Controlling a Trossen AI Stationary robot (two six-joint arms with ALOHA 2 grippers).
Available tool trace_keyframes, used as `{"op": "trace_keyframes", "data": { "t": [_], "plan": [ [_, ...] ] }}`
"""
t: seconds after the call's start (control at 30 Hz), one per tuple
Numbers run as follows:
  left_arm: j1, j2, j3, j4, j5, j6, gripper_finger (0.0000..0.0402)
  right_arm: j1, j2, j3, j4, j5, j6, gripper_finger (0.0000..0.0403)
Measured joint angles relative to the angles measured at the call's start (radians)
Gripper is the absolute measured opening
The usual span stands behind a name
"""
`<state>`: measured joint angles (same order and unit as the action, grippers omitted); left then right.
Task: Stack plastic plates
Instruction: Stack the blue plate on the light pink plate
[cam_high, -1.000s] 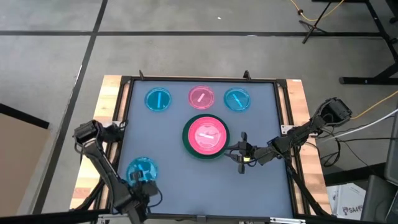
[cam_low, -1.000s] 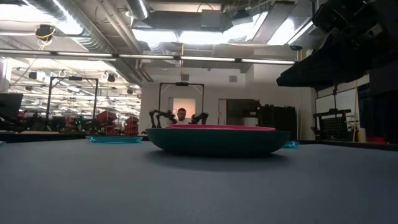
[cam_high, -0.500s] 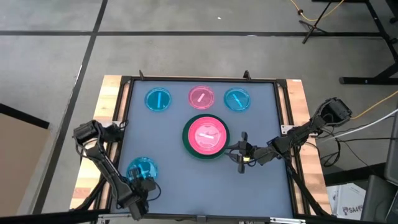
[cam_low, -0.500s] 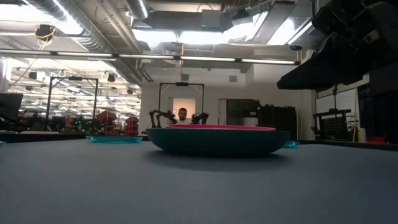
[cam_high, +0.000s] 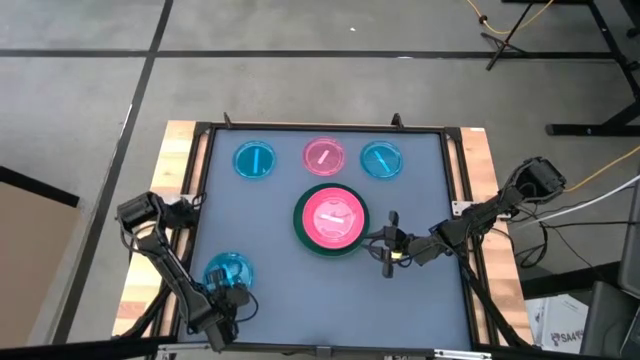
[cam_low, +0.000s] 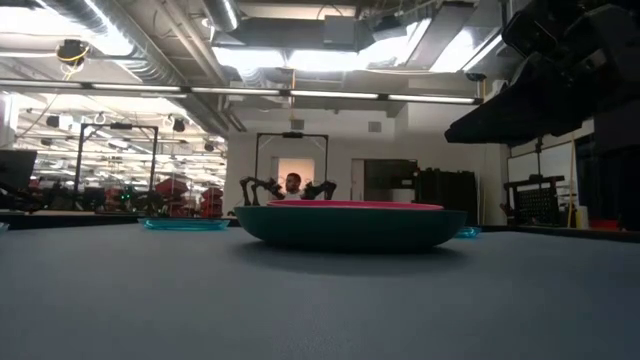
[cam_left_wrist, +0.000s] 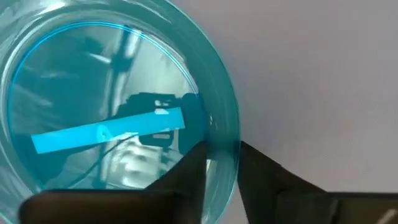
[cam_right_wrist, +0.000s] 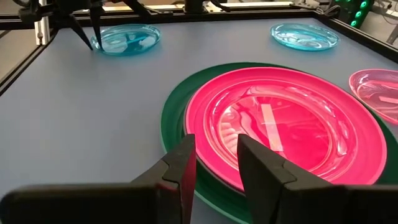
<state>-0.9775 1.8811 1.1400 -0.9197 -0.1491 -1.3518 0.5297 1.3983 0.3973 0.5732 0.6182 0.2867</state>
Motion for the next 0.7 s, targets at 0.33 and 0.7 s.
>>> {"op": "trace_keyframes", "data": {
  "t": [0.33, 0.7],
  "plan": [
    [0.008, 0.002, 0.003, -0.022, -0.032, 0.031, 0.0005, 0.0, 0.0, 0.0, 0.0, 0.0, -0.003, 0.0108],
    [0.086, 0.009, 0.165, -0.156, -0.135, 0.203, 0.0001, 0.0, 0.0, 0.0, 0.0, 0.0, -0.003, 0.0108]
  ]
}}
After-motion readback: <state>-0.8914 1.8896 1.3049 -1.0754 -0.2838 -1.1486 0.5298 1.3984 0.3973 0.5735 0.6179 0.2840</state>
